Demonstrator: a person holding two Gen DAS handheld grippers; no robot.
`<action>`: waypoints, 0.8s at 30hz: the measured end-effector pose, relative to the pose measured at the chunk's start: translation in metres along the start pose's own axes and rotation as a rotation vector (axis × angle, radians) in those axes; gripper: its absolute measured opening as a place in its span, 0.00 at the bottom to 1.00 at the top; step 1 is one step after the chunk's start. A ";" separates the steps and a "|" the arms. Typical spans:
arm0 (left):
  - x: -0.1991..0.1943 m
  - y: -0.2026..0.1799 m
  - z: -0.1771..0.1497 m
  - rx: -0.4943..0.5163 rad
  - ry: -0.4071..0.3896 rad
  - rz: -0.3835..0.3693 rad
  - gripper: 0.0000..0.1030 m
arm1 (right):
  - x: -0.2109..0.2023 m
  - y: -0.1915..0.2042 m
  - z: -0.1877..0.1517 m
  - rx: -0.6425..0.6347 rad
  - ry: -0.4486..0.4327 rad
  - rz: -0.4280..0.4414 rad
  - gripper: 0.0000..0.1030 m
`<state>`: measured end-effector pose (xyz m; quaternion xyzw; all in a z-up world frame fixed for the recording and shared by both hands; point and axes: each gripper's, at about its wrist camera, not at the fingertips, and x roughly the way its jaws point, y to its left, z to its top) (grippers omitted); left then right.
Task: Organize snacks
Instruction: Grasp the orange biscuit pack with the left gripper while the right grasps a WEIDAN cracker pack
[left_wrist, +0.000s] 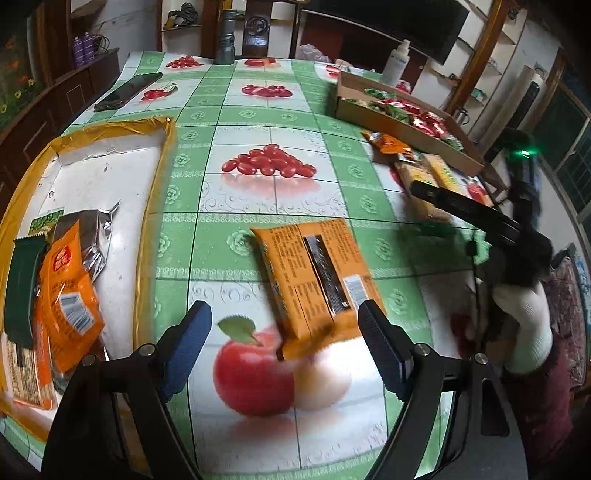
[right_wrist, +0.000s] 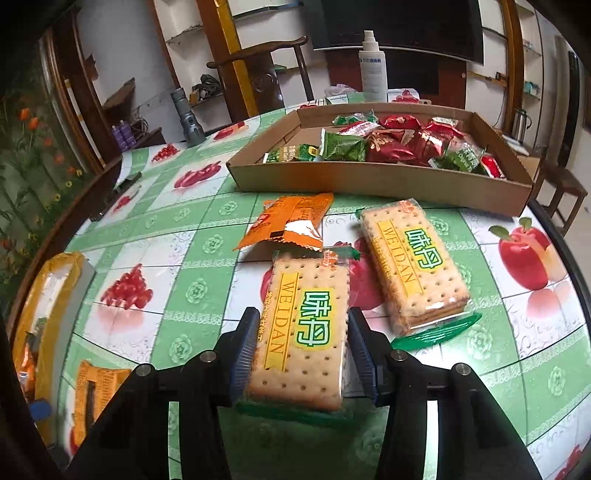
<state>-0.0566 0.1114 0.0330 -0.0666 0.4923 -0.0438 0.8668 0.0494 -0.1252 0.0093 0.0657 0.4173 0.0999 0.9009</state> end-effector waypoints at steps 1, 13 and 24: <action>0.003 -0.001 0.002 -0.001 0.003 0.011 0.79 | -0.001 -0.002 0.000 0.008 -0.002 0.009 0.48; 0.034 -0.024 0.024 0.051 -0.001 0.098 0.80 | -0.014 -0.013 -0.004 0.082 -0.006 0.113 0.48; 0.039 -0.030 0.025 0.030 -0.011 0.092 0.83 | -0.017 -0.013 -0.005 0.101 -0.009 0.132 0.48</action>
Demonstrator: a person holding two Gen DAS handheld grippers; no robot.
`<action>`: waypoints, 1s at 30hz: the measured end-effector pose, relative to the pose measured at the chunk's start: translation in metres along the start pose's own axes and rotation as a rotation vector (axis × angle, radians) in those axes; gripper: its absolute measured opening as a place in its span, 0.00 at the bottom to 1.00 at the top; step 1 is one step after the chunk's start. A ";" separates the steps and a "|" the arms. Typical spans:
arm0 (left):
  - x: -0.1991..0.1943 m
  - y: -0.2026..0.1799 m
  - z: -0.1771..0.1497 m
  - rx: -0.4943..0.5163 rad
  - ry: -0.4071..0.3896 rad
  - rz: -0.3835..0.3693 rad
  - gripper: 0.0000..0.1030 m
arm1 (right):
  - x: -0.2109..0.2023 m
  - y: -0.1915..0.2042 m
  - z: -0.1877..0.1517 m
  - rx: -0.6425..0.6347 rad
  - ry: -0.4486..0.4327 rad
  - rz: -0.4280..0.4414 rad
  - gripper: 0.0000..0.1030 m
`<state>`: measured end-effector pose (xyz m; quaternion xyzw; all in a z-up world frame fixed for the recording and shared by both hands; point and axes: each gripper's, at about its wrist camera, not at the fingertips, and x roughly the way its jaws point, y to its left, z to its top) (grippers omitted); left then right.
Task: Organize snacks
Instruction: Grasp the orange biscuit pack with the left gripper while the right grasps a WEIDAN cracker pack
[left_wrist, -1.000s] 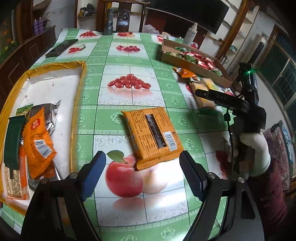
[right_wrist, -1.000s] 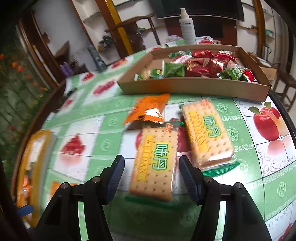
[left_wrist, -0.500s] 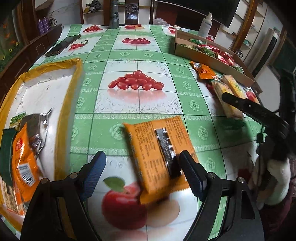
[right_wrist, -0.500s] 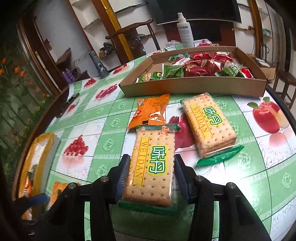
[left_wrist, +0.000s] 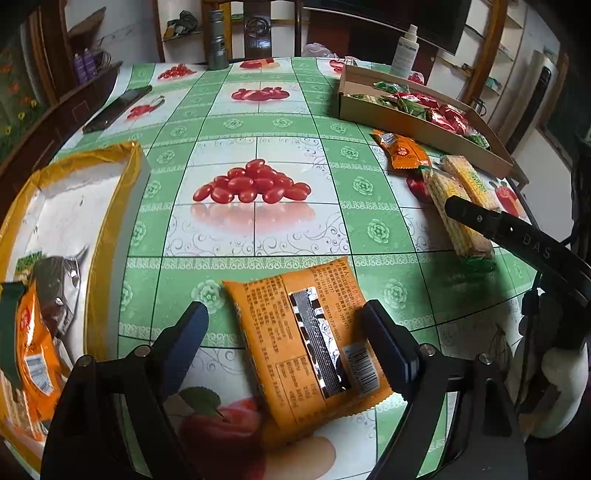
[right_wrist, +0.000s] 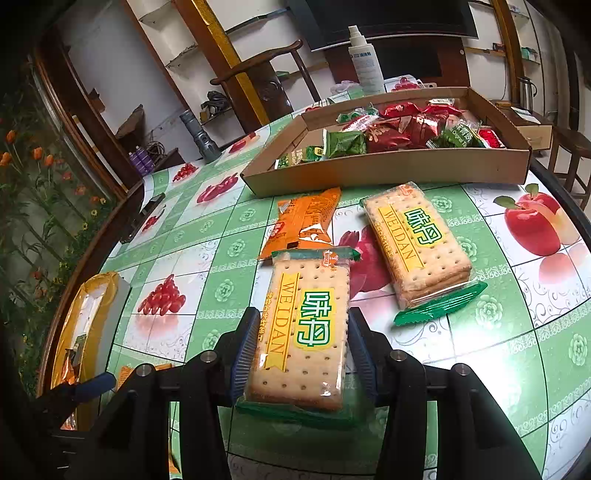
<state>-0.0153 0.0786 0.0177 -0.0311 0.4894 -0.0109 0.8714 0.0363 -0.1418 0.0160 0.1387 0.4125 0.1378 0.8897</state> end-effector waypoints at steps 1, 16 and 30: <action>0.000 0.000 -0.001 -0.005 0.001 -0.001 0.83 | -0.002 0.000 0.000 0.000 -0.004 0.004 0.48; 0.016 -0.034 -0.008 0.098 0.036 0.035 0.89 | -0.014 0.004 -0.013 -0.012 -0.038 -0.003 0.48; -0.018 -0.018 -0.013 0.049 -0.046 -0.115 0.67 | -0.012 0.006 -0.013 -0.029 -0.044 -0.002 0.48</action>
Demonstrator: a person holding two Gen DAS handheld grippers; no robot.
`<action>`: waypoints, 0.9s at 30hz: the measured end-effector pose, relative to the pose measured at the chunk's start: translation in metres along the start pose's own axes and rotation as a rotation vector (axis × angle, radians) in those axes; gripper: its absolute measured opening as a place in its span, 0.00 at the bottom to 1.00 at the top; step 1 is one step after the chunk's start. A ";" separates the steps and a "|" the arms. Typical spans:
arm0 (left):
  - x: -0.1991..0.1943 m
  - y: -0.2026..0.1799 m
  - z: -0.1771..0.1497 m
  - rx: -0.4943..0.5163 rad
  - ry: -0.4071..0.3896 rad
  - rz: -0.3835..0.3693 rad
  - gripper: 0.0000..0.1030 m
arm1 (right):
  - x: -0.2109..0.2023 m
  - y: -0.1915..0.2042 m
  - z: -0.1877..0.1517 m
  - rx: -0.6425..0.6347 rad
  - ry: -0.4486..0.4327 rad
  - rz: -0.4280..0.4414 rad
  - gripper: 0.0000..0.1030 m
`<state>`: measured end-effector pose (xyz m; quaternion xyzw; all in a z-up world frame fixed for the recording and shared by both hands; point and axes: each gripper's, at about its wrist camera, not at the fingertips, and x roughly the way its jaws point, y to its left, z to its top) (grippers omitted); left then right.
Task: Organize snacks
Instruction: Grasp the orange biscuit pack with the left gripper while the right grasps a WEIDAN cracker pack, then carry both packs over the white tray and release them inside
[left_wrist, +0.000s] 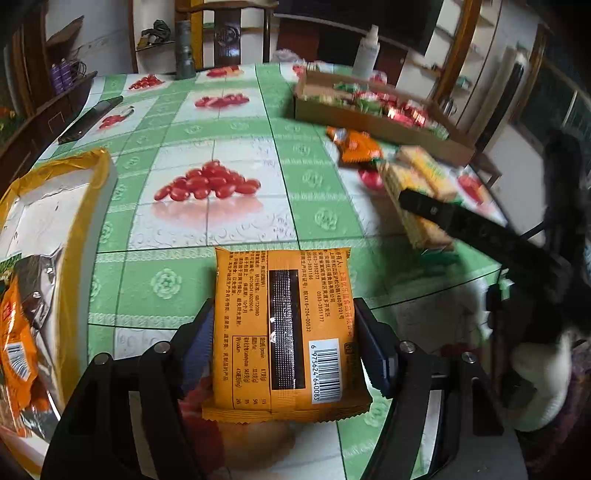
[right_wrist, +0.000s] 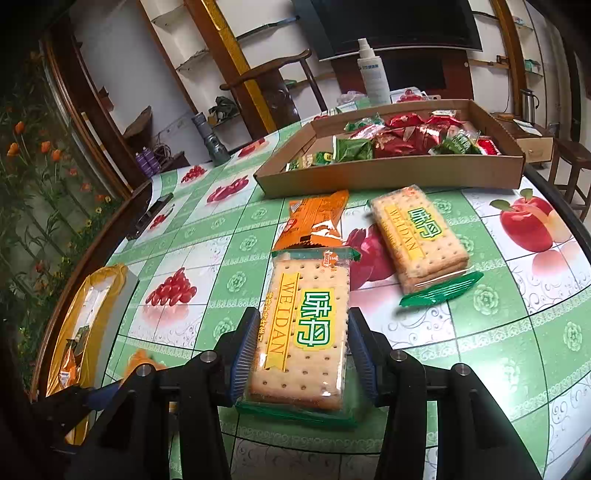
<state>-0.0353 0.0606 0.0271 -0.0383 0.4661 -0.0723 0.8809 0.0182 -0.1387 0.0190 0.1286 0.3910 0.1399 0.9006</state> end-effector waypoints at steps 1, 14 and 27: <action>-0.009 0.002 0.000 -0.009 -0.018 -0.016 0.67 | -0.001 -0.001 0.000 0.004 -0.008 -0.002 0.48; -0.102 0.077 -0.025 -0.127 -0.193 -0.045 0.68 | -0.018 0.001 -0.009 -0.013 -0.083 -0.067 0.48; -0.128 0.180 -0.043 -0.306 -0.247 0.030 0.68 | -0.060 0.099 -0.010 -0.117 -0.046 0.123 0.48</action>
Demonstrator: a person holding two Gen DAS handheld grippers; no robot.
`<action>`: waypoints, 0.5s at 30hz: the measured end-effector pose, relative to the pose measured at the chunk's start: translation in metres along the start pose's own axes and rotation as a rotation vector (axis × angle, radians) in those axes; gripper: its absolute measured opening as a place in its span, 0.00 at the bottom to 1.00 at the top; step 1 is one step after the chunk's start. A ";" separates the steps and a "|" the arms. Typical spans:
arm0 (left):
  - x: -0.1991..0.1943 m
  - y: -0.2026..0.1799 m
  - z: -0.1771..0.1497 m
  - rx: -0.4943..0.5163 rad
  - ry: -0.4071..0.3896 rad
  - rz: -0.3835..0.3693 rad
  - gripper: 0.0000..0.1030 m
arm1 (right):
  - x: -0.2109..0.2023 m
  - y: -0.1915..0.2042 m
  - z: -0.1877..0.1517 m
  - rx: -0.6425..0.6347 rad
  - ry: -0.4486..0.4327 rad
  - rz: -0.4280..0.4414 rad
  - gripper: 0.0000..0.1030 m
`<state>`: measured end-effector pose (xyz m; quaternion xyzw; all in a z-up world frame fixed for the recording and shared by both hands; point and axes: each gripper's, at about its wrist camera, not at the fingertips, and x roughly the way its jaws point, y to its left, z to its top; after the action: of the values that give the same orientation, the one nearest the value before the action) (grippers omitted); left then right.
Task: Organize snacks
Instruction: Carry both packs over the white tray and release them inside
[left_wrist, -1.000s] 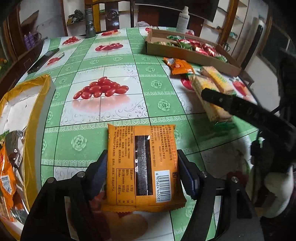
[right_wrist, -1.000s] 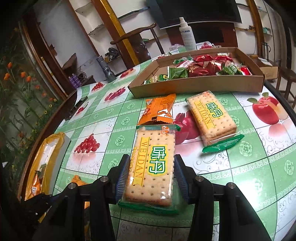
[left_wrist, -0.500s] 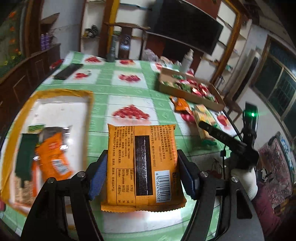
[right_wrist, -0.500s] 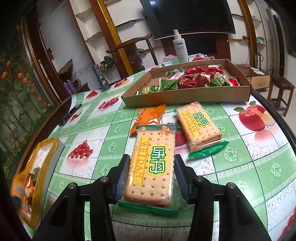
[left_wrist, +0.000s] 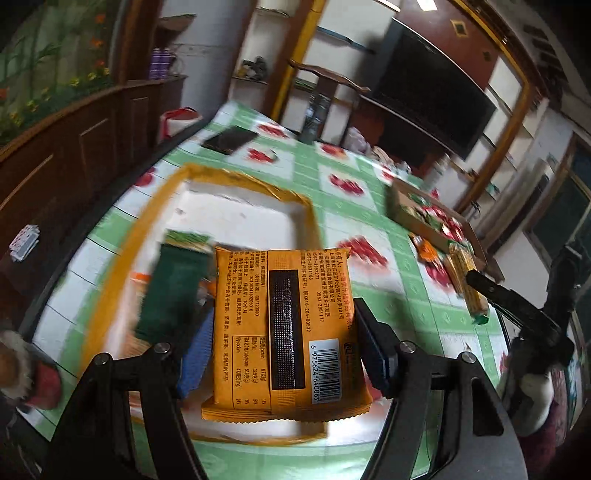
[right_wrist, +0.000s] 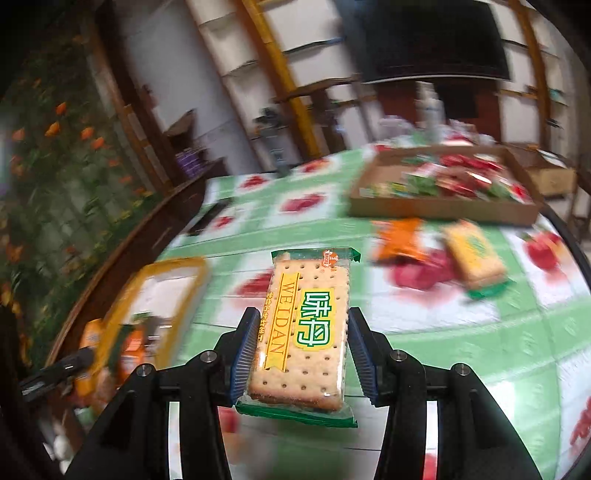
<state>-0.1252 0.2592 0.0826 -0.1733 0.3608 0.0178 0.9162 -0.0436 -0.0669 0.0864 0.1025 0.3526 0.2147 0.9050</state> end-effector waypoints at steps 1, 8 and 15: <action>-0.002 0.006 0.007 -0.006 -0.007 0.013 0.68 | 0.003 0.013 0.005 -0.010 0.011 0.031 0.48; 0.025 0.039 0.056 -0.058 0.016 0.057 0.68 | 0.053 0.111 0.044 -0.060 0.142 0.235 0.47; 0.088 0.061 0.076 -0.117 0.105 0.082 0.68 | 0.139 0.178 0.034 -0.162 0.250 0.225 0.47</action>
<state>-0.0200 0.3331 0.0573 -0.2125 0.4135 0.0673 0.8828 0.0150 0.1540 0.0890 0.0404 0.4300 0.3534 0.8298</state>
